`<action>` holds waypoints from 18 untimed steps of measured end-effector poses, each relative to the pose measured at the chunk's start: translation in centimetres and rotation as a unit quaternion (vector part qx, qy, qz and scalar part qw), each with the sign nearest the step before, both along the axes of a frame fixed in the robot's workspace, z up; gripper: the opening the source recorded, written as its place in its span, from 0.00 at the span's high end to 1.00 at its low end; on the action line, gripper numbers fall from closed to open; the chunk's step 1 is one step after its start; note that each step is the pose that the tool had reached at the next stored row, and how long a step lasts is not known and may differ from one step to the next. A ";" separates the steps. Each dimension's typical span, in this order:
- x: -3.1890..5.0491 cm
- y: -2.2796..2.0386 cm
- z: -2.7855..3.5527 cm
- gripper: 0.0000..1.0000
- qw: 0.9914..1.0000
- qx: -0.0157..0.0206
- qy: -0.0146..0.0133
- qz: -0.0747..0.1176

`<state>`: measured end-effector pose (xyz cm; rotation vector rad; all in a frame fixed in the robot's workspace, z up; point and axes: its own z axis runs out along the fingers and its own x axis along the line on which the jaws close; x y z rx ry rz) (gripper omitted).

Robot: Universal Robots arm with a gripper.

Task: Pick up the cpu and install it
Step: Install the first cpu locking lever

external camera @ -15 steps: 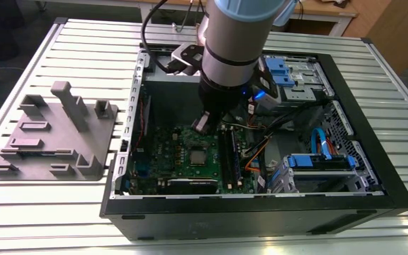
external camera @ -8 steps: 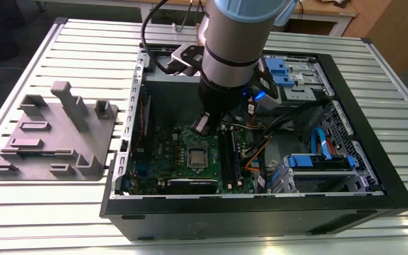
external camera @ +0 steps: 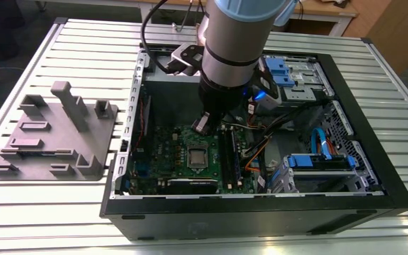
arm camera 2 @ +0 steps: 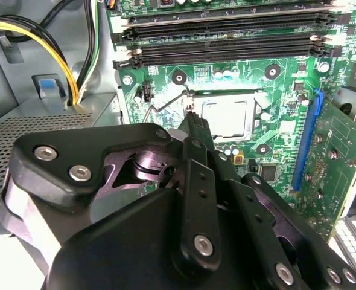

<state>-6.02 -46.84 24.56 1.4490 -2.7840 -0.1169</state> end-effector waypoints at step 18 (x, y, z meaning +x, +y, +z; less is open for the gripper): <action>0.01 0.01 1.30 0.90 1.000 0.015 -0.001 0.000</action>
